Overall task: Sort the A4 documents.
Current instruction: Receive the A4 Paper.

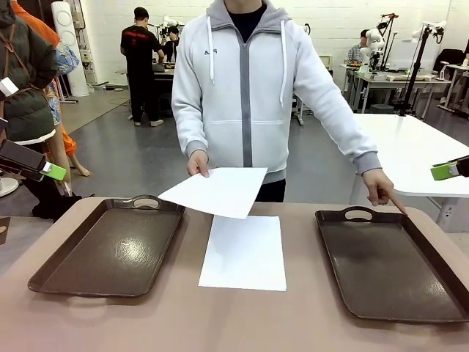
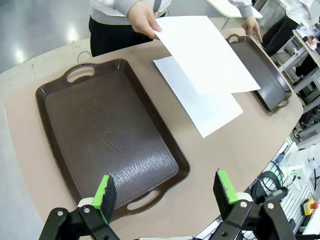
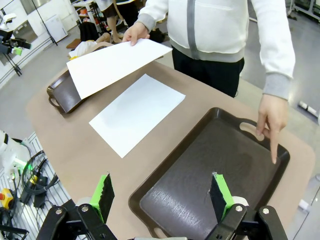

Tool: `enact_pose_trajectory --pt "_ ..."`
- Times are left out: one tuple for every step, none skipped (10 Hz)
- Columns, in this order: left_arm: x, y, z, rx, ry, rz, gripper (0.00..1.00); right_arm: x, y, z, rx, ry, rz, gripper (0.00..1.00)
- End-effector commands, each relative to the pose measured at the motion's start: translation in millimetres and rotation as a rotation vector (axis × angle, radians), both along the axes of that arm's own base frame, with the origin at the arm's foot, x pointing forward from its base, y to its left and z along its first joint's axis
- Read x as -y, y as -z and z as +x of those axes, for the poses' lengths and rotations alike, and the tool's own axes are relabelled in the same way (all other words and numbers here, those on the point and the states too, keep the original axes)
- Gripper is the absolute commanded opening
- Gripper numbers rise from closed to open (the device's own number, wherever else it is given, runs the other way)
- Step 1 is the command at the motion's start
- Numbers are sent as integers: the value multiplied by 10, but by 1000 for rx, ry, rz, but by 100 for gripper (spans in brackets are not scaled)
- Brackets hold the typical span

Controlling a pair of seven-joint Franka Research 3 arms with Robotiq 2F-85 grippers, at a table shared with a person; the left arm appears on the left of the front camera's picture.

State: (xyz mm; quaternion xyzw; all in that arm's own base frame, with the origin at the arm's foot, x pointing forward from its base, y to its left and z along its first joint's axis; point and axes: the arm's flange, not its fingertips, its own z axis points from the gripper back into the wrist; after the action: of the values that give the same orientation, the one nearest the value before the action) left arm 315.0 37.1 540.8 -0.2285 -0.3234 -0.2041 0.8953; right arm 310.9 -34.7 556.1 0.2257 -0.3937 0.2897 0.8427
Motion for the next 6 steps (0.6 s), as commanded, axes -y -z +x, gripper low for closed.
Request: enact_pose_trajectory --pt "-6 -5 -6 7 15 -11 100 0 13 4 2 -18 6 100" --pt "-6 -5 -6 7 15 -11 100 0 13 4 2 -18 6 100" --pt "-6 -5 -6 7 15 -11 100 0 13 4 2 -18 6 100" --pt "-6 -5 -6 7 15 -11 100 0 0 0 0 0 0 100" --pt "-6 -5 -6 7 15 -11 100 -49 122 216 -84 1 88 100" --pt "-6 -5 -6 7 15 -11 100 -218 371 470 -195 -34 179 100"
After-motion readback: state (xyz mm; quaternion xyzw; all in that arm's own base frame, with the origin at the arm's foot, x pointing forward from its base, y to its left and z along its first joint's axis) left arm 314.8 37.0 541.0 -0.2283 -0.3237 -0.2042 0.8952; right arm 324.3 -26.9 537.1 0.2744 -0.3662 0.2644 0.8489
